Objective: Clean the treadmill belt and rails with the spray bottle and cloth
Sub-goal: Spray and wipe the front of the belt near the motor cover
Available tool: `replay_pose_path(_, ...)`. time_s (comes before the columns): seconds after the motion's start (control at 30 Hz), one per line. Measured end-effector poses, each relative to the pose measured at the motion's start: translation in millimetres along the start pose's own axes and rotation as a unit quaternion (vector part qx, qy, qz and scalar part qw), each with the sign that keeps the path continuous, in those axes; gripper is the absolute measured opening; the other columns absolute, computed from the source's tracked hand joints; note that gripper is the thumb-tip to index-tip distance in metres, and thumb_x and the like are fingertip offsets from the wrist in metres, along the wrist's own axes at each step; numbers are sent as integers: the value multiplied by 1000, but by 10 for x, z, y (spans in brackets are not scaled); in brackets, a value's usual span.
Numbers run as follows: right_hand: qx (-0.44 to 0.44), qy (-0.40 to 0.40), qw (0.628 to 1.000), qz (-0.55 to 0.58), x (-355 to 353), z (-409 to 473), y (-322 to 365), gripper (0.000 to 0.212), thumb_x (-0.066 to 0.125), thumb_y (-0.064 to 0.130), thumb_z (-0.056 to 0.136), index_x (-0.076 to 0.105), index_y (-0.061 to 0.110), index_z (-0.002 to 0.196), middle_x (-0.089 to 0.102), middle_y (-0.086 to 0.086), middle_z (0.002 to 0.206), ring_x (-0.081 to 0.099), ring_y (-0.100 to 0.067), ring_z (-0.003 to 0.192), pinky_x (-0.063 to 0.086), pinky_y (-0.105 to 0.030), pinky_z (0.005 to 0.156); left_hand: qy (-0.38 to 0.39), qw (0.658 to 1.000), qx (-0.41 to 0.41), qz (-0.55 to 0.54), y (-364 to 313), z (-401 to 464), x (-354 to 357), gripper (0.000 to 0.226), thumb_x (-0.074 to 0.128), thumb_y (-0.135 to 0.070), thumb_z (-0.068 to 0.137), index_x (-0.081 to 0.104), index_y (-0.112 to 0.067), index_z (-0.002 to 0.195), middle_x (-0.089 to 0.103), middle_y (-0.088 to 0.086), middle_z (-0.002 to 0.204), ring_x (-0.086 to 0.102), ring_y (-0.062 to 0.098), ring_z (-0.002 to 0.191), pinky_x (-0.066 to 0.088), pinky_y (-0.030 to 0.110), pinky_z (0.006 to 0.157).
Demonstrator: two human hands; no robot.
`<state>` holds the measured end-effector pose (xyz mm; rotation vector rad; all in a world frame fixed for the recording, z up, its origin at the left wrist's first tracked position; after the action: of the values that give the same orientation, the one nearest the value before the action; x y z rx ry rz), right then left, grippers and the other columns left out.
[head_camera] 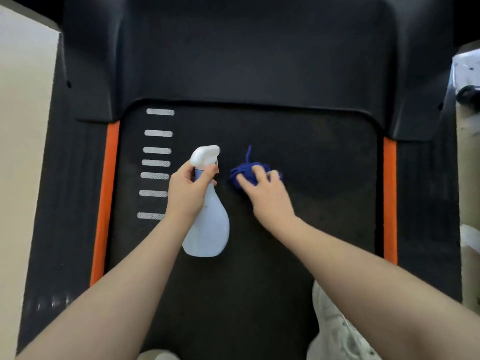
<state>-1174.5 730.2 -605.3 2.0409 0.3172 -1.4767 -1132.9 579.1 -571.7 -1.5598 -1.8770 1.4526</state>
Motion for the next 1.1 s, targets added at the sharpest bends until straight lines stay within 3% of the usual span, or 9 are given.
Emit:
replay_pose_path(0.13, -144, 2, 989, -43, -33, 117, 299, 46, 63, 3, 69, 66, 18, 113, 60, -19, 112, 54, -37, 72, 47, -36, 56, -34, 999, 6, -2, 45, -62, -258, 10, 62, -19, 91, 64, -10, 92, 63, -4, 71, 60, -6, 59, 42, 7, 58)
replay_pose_path(0.3, 139, -11, 990, -23, -194, 474, -232, 53, 45, 1, 89, 41, 24, 137, 29, -13, 141, 37, -37, 105, 42, -43, 85, -75, 997, 17, 11, 202, -156, -746, 10, 63, -22, 90, 66, -16, 96, 63, -8, 72, 62, -1, 68, 48, 14, 68)
replay_pose_path(0.5, -170, 75, 982, -37, 340, 364, 1185, 56, 41, 6, 90, 35, 24, 143, 30, -15, 145, 39, -37, 106, 35, -43, 86, -148, 989, 8, -20, 394, -214, -1175, 13, 63, -22, 90, 67, -13, 98, 61, -18, 64, 63, 0, 72, 50, 19, 67)
replay_pose_path(0.6, -164, 27, 985, -42, 245, 561, 1087, 57, 47, 4, 88, 41, 28, 140, 35, -10, 144, 36, -36, 115, 25, -43, 94, -191, 981, 12, -26, 411, -227, -1325, 10, 61, -21, 91, 64, -11, 92, 57, -14, 64, 59, -4, 67, 45, 12, 65)
replay_pose_path(0.7, -26, -24, 999, -22, 71, 864, 825, 57, 47, 3, 88, 41, 30, 138, 34, -5, 142, 32, -31, 118, 24, -41, 98, -230, 972, 3, -52, 478, -228, -1513, 15, 60, -24, 91, 66, -12, 99, 61, -9, 75, 65, 16, 81, 55, 35, 79)
replay_pose_path(0.77, 10, -24, 1000, -9, 77, 913, 935, 59, 47, 0, 87, 37, 27, 139, 33, -4, 142, 33, -31, 116, 30, -41, 96, -232, 972, 7, -45, 479, -238, -1588, 22, 61, -24, 91, 66, -10, 107, 62, -11, 78, 66, 18, 84, 55, 36, 82)
replay_pose_path(0.93, -285, 43, 957, -28, 456, 547, 1848, 54, 67, 4, 67, 61, 16, 119, 58, -14, 120, 55, -38, 96, 44, -40, 74, -182, 981, 45, 44, 453, -325, -1627, 30, 62, -22, 91, 63, -18, 120, 64, -16, 92, 63, 4, 83, 46, 7, 73)
replay_pose_path(1.0, -331, -8, 942, -54, 408, 643, 1890, 42, 66, 8, 63, 70, 21, 103, 65, -9, 107, 60, -34, 86, 46, -36, 68, -211, 976, 29, 32, 572, -358, -1758, 31, 62, -24, 91, 63, -14, 120, 65, -13, 90, 63, 4, 83, 47, 9, 74)
replay_pose_path(1.1, -297, -36, 951, -84, 302, 957, 1894, 39, 57, 12, 75, 66, 24, 111, 60, -9, 117, 55, -36, 99, 43, -41, 77, -258, 966, 0, 7, 709, -379, -1943, 28, 61, -25, 91, 65, -8, 113, 63, -13, 78, 61, -5, 69, 43, 6, 66)
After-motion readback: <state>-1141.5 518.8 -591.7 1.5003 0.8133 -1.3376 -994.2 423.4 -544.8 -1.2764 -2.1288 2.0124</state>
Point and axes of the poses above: each hand's wrist, its own z-axis towards the middle knuckle, its own x-axis out of the palm, y = z × x, the point moved 10 cm from there along z, towards the middle knuckle
